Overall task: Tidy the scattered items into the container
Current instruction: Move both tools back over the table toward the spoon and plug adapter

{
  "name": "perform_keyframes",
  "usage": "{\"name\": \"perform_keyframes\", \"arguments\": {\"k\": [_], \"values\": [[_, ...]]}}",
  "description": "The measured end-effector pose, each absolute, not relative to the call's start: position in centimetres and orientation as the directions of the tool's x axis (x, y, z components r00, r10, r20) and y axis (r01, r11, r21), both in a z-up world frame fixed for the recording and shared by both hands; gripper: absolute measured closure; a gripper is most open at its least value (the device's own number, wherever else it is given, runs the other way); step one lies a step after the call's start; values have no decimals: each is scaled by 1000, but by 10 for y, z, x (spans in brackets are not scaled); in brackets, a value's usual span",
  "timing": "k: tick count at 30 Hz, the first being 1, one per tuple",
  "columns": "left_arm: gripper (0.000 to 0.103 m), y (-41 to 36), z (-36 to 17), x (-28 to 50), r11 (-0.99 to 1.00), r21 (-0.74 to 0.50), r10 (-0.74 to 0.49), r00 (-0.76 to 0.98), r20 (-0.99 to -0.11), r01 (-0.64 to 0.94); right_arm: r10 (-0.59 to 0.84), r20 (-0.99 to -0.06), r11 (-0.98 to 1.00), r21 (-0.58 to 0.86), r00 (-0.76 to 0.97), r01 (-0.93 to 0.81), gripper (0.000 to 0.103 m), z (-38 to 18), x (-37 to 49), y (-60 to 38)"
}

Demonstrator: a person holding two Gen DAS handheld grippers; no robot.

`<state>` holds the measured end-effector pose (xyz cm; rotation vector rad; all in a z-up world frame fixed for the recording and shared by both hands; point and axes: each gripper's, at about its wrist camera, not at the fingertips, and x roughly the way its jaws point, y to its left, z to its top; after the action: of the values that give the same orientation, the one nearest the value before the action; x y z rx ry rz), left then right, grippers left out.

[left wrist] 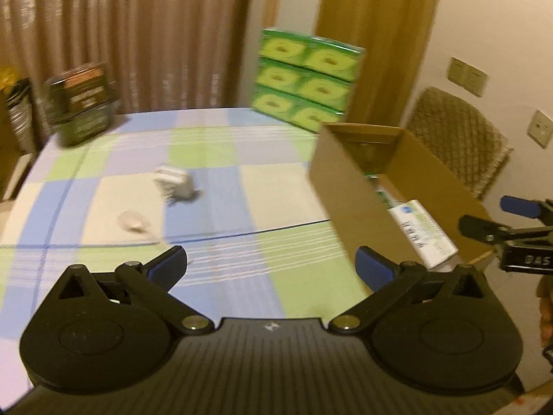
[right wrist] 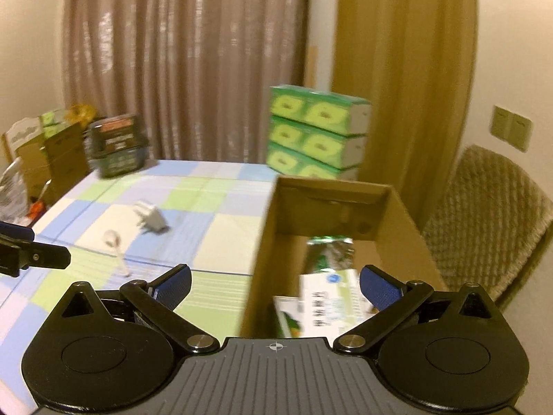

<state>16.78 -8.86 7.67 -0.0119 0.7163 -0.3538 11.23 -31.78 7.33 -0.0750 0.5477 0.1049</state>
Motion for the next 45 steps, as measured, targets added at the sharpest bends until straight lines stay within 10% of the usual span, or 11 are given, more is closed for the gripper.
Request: {"name": "perform_keyframes", "arguments": {"k": [45], "values": [[6, 36, -6, 246, 985, -141, -174, 659, -732, 103, 255, -622, 856, -211, 741, -472, 3, 11, 253, -167]]}}
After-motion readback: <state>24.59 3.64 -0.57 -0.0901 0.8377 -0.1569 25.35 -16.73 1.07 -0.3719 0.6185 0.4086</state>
